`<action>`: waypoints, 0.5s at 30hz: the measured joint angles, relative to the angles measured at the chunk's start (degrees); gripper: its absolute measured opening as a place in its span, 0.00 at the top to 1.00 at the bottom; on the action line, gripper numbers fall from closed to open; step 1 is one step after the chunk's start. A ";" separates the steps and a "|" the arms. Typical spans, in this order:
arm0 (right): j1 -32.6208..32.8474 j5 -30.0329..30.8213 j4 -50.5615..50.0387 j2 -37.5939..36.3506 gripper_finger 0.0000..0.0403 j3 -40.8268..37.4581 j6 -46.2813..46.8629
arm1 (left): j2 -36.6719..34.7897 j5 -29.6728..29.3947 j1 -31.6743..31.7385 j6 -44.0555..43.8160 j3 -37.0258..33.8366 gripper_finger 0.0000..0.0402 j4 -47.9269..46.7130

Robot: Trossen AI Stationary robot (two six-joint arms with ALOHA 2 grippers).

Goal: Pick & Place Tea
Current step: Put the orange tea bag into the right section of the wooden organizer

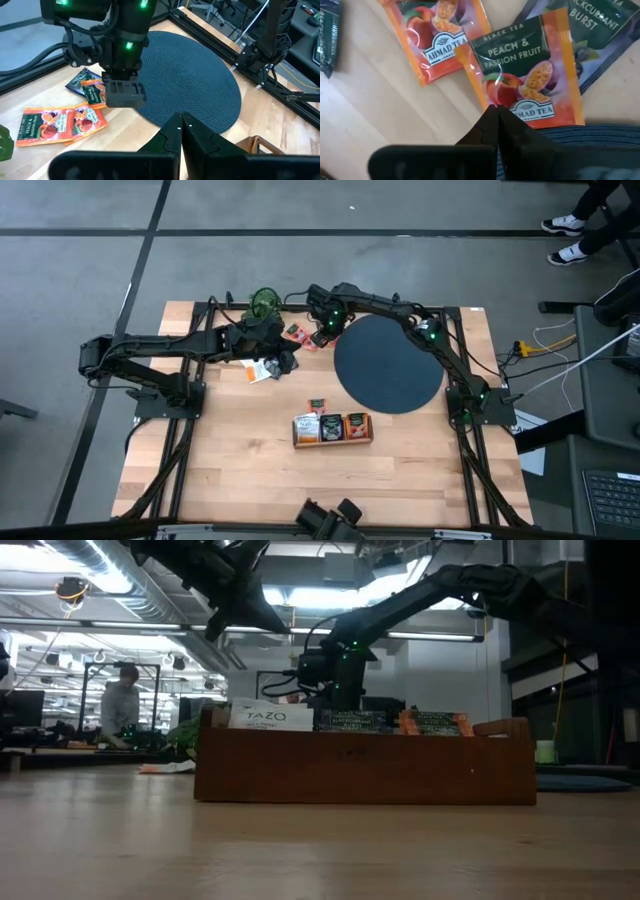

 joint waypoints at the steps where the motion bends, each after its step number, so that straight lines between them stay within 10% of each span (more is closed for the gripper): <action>1: 0.00 0.00 0.00 0.00 0.99 0.00 0.00 | 0.00 -0.02 0.01 0.00 0.00 0.99 0.00; 15: -4.69 -8.01 1.27 0.00 0.99 0.00 4.60 | 0.00 -0.02 0.00 -0.01 -0.02 0.99 0.00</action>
